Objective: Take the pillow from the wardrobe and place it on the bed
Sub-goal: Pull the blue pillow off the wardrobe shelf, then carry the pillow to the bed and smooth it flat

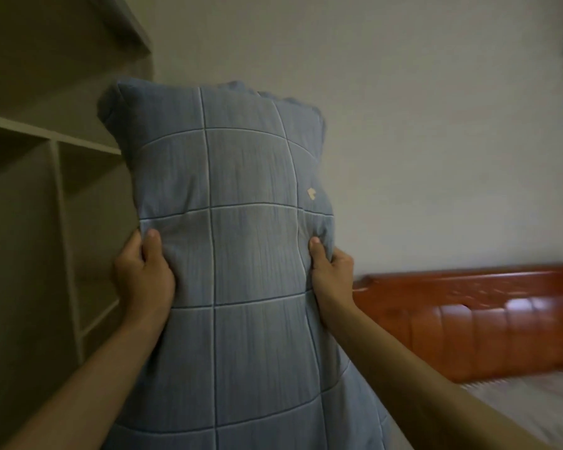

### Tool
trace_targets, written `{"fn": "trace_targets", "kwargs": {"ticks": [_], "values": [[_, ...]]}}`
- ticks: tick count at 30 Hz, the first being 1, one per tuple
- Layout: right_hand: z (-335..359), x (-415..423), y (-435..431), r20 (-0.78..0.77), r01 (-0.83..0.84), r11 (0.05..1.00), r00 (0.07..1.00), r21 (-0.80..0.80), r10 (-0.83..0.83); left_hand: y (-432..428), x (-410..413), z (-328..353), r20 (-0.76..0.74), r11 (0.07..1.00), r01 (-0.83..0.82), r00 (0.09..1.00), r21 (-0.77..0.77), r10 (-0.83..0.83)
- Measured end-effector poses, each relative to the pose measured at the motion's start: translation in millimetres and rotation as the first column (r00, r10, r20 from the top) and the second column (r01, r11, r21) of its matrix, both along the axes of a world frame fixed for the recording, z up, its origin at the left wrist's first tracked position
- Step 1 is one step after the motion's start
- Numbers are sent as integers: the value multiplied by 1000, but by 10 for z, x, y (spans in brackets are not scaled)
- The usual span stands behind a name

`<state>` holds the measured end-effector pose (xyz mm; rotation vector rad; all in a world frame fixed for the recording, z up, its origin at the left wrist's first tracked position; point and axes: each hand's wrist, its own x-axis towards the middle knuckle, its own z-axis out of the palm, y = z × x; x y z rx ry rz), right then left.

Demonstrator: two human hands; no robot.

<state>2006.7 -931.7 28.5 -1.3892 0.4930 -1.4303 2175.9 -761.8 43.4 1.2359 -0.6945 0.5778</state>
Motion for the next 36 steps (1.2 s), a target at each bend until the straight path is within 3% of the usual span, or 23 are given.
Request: {"fn": "trace_targets", "kwargs": {"ticks": [7,13,18,25,36], "values": [[137,-1322,46,13,236,971,972,-32,-236,-461,-853,55,29,975,218,976,-46,-217],[105,-2826,287,4,505,863,863,-32,-505,-843,-2104,48,36,851,522,853,-59,-520],[7,-3998,761,5,634,773,773,27,-635,-841,-3215,13,-8,713,701,713,-27,-701],[-229,-5585,1857,43,815,576,574,63,-818,-418,-4905,-117,-66,477,879,477,17,-876],[-382,-7012,3562,-20,979,154,158,130,-987,310,-6833,-392,-163,62,997,69,49,-984]]}}
